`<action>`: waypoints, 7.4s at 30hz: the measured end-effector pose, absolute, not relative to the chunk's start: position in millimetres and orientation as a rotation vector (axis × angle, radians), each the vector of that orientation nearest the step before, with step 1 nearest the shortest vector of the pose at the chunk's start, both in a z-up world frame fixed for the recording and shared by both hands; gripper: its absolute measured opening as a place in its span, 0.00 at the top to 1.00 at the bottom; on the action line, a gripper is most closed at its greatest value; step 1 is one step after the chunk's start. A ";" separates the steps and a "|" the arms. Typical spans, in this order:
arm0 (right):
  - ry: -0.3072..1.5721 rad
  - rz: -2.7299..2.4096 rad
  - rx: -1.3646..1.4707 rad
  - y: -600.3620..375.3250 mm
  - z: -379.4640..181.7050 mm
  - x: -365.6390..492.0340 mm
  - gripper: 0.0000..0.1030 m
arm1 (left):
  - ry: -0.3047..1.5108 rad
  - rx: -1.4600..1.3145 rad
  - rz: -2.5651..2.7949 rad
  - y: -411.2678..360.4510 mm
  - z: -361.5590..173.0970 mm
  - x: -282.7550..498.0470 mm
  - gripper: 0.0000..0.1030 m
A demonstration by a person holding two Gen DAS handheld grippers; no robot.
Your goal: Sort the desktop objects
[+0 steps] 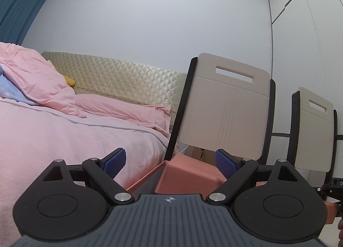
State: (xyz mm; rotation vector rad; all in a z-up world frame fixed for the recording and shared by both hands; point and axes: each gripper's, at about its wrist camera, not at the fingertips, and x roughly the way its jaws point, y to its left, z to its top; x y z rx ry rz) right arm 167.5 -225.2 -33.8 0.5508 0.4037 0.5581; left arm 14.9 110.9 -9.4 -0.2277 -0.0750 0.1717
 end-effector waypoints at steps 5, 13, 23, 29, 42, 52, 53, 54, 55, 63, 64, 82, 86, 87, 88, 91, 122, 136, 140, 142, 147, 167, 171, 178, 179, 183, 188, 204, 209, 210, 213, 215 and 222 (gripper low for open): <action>0.387 0.590 0.507 -215.0 -30.5 161.9 0.34 | -0.038 -0.226 0.176 115.2 -10.5 29.1 0.10; 0.371 0.609 0.471 -197.6 -26.8 159.4 0.34 | -0.009 -0.221 0.187 119.9 -12.0 35.1 0.10; 0.361 0.618 0.461 -193.5 -26.4 158.7 0.33 | 0.013 -0.267 0.216 130.3 -3.1 60.4 0.08; 0.348 0.608 0.436 -188.6 -25.6 159.4 0.30 | 0.078 -0.264 0.157 133.0 -3.4 81.6 0.05; 0.320 0.633 0.455 -202.6 -18.5 147.2 0.30 | 0.064 -0.157 0.136 110.4 -12.3 45.8 0.07; 0.257 0.679 0.320 -172.6 -15.0 127.0 0.33 | 0.079 -0.066 0.214 102.3 -17.0 51.9 0.06; 0.240 0.644 0.321 -175.8 -14.3 125.4 0.33 | 0.084 -0.065 0.213 101.8 -17.4 52.9 0.05; 0.225 0.608 0.323 -179.4 -13.8 124.3 0.33 | 0.090 -0.063 0.211 101.3 -17.8 54.0 0.05; 0.219 0.573 0.336 -184.3 -14.3 124.6 0.33 | 0.093 -0.065 0.210 101.5 -17.8 54.5 0.05; 0.383 0.527 0.456 -204.4 -33.2 145.4 0.32 | 0.135 -0.109 0.180 105.4 -16.1 55.5 0.04; 0.386 0.529 0.450 -203.7 -33.3 145.2 0.31 | 0.146 -0.124 0.177 106.0 -14.8 54.4 0.04; 0.317 0.528 0.278 -204.6 -21.8 112.4 0.17 | 0.131 -0.136 0.161 102.7 -17.1 46.0 0.02; 0.310 0.481 0.222 -209.2 -20.5 93.5 0.16 | 0.114 -0.140 0.169 101.1 -15.4 42.2 0.02; 0.310 0.466 0.205 -208.8 -20.1 88.9 0.16 | 0.111 -0.142 0.172 100.7 -14.7 41.0 0.02; 0.307 0.449 0.194 -208.1 -20.1 83.6 0.15 | 0.106 -0.139 0.177 100.0 -14.3 39.9 0.02; 0.296 0.413 0.190 -206.9 -21.7 66.4 0.05 | 0.089 -0.134 0.191 98.3 -12.7 36.8 0.02; 0.476 0.229 0.101 -164.4 -67.2 77.0 0.00 | 0.027 -0.201 0.198 108.2 -9.6 24.9 0.02; 0.271 0.335 0.210 -212.0 -22.0 53.7 0.00 | 0.032 -0.200 0.131 106.8 -13.3 30.7 0.02; 0.317 0.342 0.331 -223.2 -15.3 93.2 0.01 | 0.041 -0.200 0.101 107.5 -13.6 35.4 0.02; 0.320 0.361 0.333 -221.1 -16.8 110.3 0.09 | 0.052 -0.198 0.080 107.7 -13.8 39.1 0.02; 0.412 0.430 0.392 -211.2 -31.7 136.5 0.19 | 0.093 -0.169 0.029 101.3 -16.6 47.8 0.02; 0.333 0.505 0.294 -168.4 -17.7 159.2 0.29 | 0.121 -0.176 0.106 104.9 -19.7 45.2 0.02; 0.323 0.514 0.279 -169.5 -23.2 159.9 0.29 | 0.151 -0.131 0.126 99.0 -22.0 47.9 0.02; 0.357 0.502 0.262 -166.8 -30.8 161.5 0.29 | 0.175 -0.099 0.132 96.3 -24.2 50.1 0.01; 0.363 0.501 0.265 -167.0 -31.4 162.3 0.29 | 0.178 -0.095 0.132 95.9 -24.5 50.4 0.01; 0.378 0.499 0.297 -169.0 -34.1 165.2 0.29 | 0.192 -0.077 0.136 94.3 -25.8 51.6 0.01; 0.387 0.503 0.296 -169.4 -32.6 162.1 0.30 | 0.192 -0.071 0.119 94.8 -26.5 50.3 0.01; 0.381 0.517 0.255 -183.3 -26.8 129.2 0.33 | 0.186 -0.094 0.051 94.8 -26.6 43.9 0.01; 0.385 0.525 0.256 -188.2 -25.2 116.0 0.33 | 0.185 -0.099 0.044 95.4 -27.1 44.1 0.01; 0.386 0.527 0.255 -189.0 -24.8 113.4 0.33 | 0.185 -0.095 0.047 94.9 -27.3 44.7 0.01; 0.382 0.518 0.247 -187.5 -23.8 111.5 0.33 | 0.188 -0.080 0.051 93.4 -28.1 47.7 0.01; 0.379 0.507 0.244 -185.9 -24.2 112.8 0.33 | 0.192 -0.069 0.052 92.5 -28.7 50.2 0.01; 0.373 0.468 0.262 -182.1 -27.4 115.4 0.33 | 0.210 -0.070 0.048 94.2 -27.8 62.6 0.00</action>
